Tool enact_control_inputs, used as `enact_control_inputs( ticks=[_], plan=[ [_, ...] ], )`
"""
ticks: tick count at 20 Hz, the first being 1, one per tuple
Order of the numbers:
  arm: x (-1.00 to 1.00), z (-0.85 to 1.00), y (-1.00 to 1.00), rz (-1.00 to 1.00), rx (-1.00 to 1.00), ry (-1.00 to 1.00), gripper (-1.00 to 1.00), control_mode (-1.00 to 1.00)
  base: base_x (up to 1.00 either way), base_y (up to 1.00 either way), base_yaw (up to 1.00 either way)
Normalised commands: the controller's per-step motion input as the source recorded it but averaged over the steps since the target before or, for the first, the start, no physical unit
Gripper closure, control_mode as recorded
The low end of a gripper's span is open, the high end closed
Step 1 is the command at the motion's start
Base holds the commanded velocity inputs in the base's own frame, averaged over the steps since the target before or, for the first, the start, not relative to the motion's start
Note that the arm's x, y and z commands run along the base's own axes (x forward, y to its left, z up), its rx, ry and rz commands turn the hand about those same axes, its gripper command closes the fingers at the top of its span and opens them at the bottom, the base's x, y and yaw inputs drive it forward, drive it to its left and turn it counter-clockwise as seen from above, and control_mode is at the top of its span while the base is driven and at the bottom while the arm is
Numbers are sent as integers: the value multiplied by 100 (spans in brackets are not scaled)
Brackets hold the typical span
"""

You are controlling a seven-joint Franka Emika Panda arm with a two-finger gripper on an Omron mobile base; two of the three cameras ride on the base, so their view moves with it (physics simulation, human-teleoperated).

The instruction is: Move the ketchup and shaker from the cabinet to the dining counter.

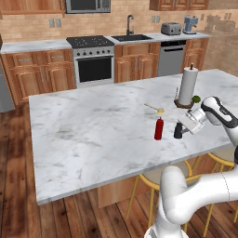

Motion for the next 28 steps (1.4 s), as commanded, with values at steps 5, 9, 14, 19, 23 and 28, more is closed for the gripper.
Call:
enact_control_inputs(
  ticks=[5,9,14,19,23,28],
  plan=[
    [7,-17,0,0,5,0,100,-100,0,0,0],
    [5,-20,0,0,0,-1,100,-100,0,0,0],
    [10,-16,0,0,0,-6,100,-100,0,0,0],
    [15,-8,0,0,0,-6,100,-100,0,0,0],
    [12,-11,0,0,0,-6,100,-100,0,0,0],
    [13,-13,2,0,0,-6,100,-100,0,0,0]
  ],
)
